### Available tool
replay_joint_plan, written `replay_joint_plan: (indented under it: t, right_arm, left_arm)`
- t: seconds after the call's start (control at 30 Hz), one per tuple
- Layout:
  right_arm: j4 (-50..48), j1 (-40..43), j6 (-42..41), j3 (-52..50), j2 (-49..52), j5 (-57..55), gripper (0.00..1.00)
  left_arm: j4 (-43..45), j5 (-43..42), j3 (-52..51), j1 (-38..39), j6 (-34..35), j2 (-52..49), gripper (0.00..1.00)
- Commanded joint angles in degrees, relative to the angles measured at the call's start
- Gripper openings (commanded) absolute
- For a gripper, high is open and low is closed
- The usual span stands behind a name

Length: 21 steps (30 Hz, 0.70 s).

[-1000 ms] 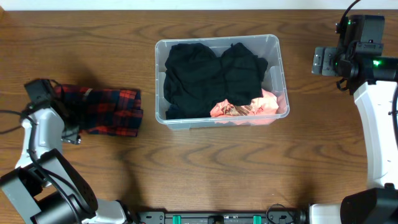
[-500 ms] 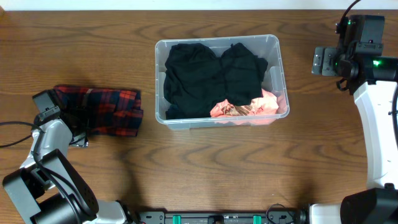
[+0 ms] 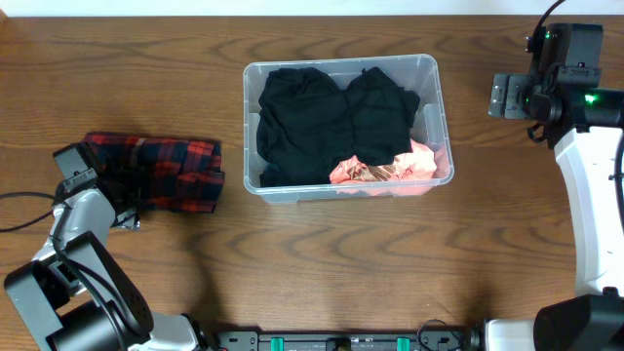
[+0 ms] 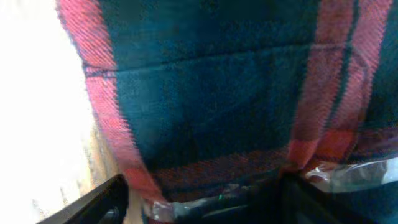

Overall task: Pack container
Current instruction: 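Lower the left gripper onto the plaid shirt's right end and close it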

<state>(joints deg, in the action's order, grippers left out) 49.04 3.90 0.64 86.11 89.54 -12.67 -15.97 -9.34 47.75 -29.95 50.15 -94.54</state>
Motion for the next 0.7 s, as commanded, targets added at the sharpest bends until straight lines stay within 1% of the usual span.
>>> replay_joint_plan:
  t: [0.0,0.03,0.23,0.47,0.57,0.67]
  right_arm:
    - [0.1,0.4,0.0,0.1,0.3,-0.4,0.99]
    - [0.1,0.4,0.0,0.1,0.3,-0.4,0.99]
    - [0.1,0.4,0.0,0.1,0.3,-0.4,0.99]
    - [0.1,0.4,0.0,0.1,0.3,-0.4,0.99]
    - [0.1,0.4,0.0,0.1,0.3,-0.4,0.99]
    - [0.1,0.4,0.0,0.1,0.3,-0.4,0.99]
  left_arm:
    - [-1.3,0.7,-2.5,0.2,0.1,-4.7,0.73]
    - [-1.2,0.7,-2.5,0.2,0.2,-4.7,0.72]
    - [-1.3,-2.9,-2.5,0.2,0.1,-4.7,0.72]
    - [-1.1,-3.1,-2.9,0.2,0.2,-4.8,0.72]
    - [0.7,-3.0,-4.4,0.2,1.0,-4.9,0.72]
    - [4.5,-3.1,-6.7,0.2,2.9,-5.4,0.72]
